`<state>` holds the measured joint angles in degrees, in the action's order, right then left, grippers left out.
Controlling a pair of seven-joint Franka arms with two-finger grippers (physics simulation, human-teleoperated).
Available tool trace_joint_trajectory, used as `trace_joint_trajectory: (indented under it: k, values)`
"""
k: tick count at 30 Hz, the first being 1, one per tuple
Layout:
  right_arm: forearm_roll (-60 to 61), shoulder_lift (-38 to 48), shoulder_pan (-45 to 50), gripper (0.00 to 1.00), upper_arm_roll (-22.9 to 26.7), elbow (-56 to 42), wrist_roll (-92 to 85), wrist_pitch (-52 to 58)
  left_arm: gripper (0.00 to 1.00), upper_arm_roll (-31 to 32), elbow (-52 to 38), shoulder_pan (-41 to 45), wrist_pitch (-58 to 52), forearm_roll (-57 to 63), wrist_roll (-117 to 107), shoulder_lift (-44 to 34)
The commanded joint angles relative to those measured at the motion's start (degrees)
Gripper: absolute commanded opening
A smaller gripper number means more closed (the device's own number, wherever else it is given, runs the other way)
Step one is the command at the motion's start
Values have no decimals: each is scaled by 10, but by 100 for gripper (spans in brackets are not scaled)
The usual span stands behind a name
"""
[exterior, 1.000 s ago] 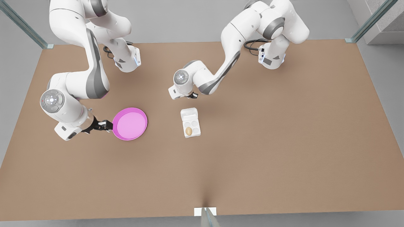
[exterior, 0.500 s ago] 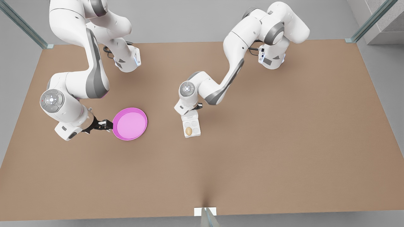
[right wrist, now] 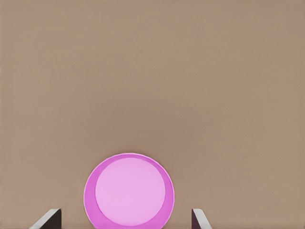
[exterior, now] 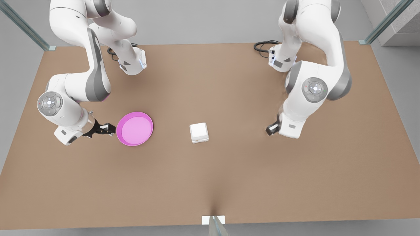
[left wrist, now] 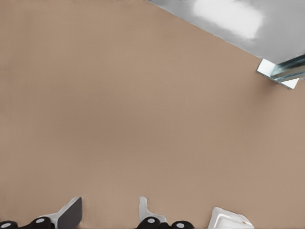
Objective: Pack egg into the box and close the box lid
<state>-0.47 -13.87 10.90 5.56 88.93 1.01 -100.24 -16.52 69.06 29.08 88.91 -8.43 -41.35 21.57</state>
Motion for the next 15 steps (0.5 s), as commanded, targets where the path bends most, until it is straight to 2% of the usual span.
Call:
trace_joint_trajectory:
  k: [1, 2, 4, 15]
  values:
    - [0, 1, 0, 100, 1, -1, -4, 1, 100, 165, 30, -155, -118, 99, 338, -66]
    - [0, 2, 0, 100, 0, -1, -4, 1, 100, 232, 115, -228, -73, 121, 343, -133]
    - [1, 1, 0, 100, 0, -1, -4, 1, 100, 235, 166, -249, -63, 120, 348, -195]
    - [2, 2, -1, 100, 1, -2, -4, 1, 100, 235, 174, -250, -73, 116, 348, -194]
